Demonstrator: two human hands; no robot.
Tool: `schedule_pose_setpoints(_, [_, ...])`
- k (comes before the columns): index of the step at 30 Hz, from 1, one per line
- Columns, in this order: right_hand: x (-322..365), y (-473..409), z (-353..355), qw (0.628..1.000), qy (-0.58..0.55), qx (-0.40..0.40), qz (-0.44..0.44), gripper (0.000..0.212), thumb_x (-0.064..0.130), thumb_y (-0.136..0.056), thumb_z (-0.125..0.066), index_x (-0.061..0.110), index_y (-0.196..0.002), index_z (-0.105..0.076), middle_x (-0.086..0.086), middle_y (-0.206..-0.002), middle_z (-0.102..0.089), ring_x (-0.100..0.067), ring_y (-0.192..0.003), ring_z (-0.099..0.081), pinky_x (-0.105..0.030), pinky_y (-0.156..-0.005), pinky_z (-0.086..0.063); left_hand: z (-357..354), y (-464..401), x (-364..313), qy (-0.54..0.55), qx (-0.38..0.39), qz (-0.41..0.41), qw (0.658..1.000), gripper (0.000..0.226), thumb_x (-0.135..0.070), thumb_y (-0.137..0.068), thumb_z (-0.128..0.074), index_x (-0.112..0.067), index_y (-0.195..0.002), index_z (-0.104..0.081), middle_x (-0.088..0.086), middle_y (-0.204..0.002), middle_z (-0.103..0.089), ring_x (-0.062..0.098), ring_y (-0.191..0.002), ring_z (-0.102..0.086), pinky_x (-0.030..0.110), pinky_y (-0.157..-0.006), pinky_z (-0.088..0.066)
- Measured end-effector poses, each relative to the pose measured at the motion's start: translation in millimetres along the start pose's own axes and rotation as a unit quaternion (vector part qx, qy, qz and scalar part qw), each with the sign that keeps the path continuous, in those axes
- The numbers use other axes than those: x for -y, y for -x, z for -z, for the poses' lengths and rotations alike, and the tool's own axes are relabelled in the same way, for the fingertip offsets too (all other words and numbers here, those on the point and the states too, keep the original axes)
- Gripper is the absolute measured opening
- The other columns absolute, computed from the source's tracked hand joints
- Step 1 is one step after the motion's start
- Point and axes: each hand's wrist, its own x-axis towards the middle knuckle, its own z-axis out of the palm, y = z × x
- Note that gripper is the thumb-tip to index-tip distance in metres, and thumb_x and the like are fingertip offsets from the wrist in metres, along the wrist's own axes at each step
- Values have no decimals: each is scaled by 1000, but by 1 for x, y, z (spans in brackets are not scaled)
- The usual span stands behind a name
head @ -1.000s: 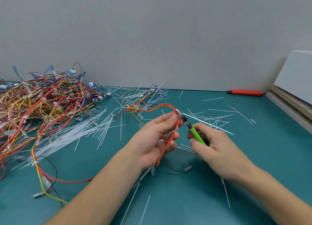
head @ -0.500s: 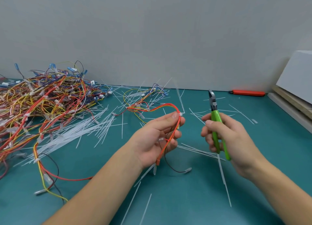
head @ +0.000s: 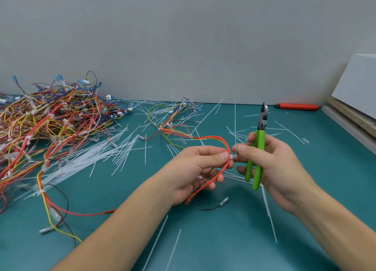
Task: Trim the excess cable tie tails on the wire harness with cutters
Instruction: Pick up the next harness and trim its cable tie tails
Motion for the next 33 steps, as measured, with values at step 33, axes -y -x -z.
schedule_pose_setpoints(33, [-9, -8, 14, 935, 329, 0, 135, 11, 32, -94, -72, 23, -91, -67, -6, -74, -61, -16, -65, -50, -36, -66, -46, 6, -3, -2, 101, -45, 27, 993, 11, -27, -91, -71, -22, -89, -80, -6, -93, -75, 8, -60, -62, 20, -47, -48])
